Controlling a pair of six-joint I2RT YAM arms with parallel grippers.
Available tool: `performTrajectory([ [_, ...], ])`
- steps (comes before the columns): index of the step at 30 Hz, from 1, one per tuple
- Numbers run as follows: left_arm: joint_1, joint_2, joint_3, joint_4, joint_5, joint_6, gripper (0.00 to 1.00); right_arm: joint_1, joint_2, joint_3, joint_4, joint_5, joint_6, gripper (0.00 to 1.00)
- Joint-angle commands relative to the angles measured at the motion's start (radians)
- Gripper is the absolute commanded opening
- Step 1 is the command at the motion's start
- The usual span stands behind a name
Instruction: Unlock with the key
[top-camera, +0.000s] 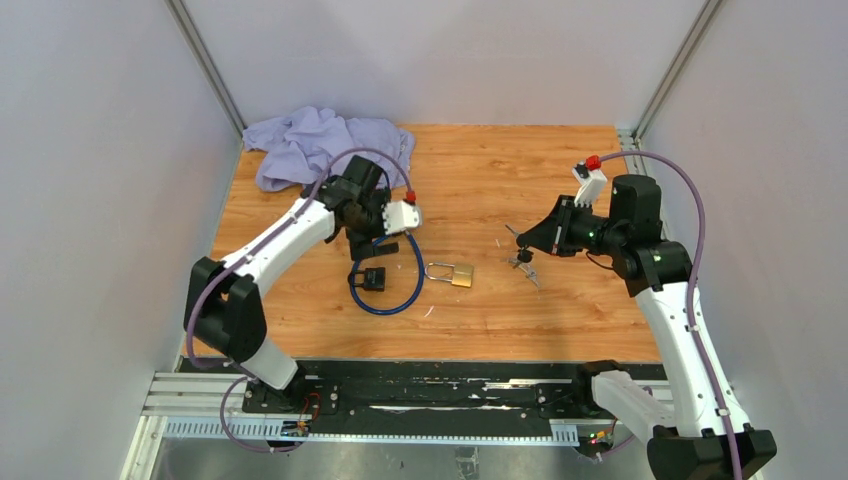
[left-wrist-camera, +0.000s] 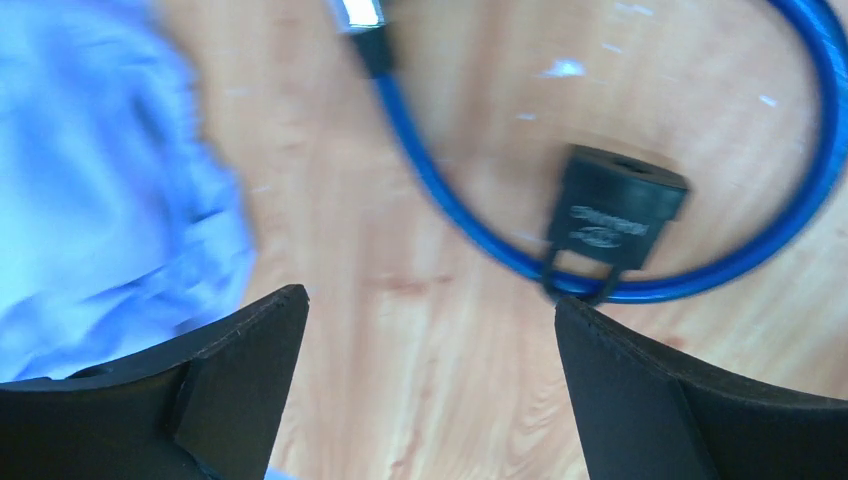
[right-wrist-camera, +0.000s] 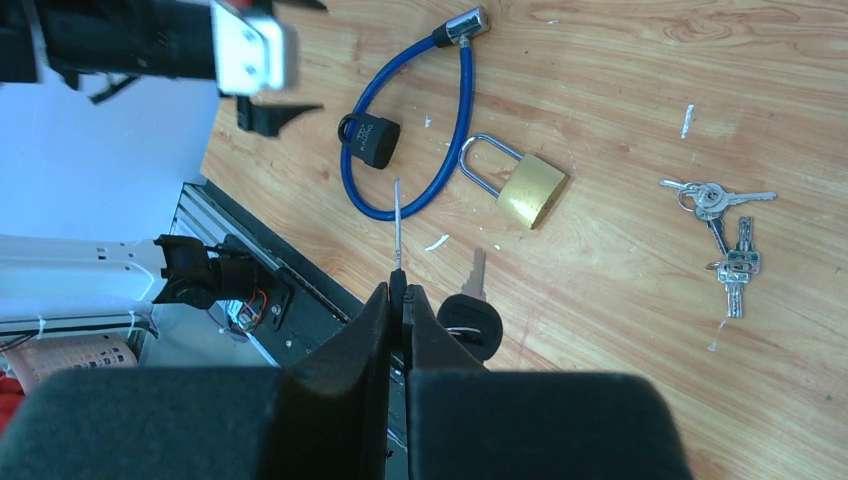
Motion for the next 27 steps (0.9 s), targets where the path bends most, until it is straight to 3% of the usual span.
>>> performTrajectory([
  [1,0.014,-0.084,0.142,0.042,-0.199,-0.146,0.98,0.013,-0.006,0.022,-0.011,0.007,-0.009,0.01],
  [3,0.021,-0.112,0.148,0.078,-0.275,-0.146,0.98,0.014,-0.003,0.022,-0.011,0.007,-0.012,0.00],
  [6,0.045,-0.164,0.037,0.194,-0.309,-0.142,0.98,0.014,0.000,0.025,-0.012,0.005,-0.013,0.01],
  [11,0.044,-0.177,-0.134,0.156,-0.147,-0.037,0.98,0.013,0.003,0.027,-0.018,0.012,-0.020,0.01],
  [20,0.043,-0.153,-0.243,0.160,0.019,0.011,1.00,0.014,0.003,0.029,-0.025,0.033,-0.021,0.01],
  [27,0.034,-0.144,-0.315,0.162,0.043,0.055,0.80,0.014,0.006,0.031,-0.026,0.042,-0.024,0.01],
])
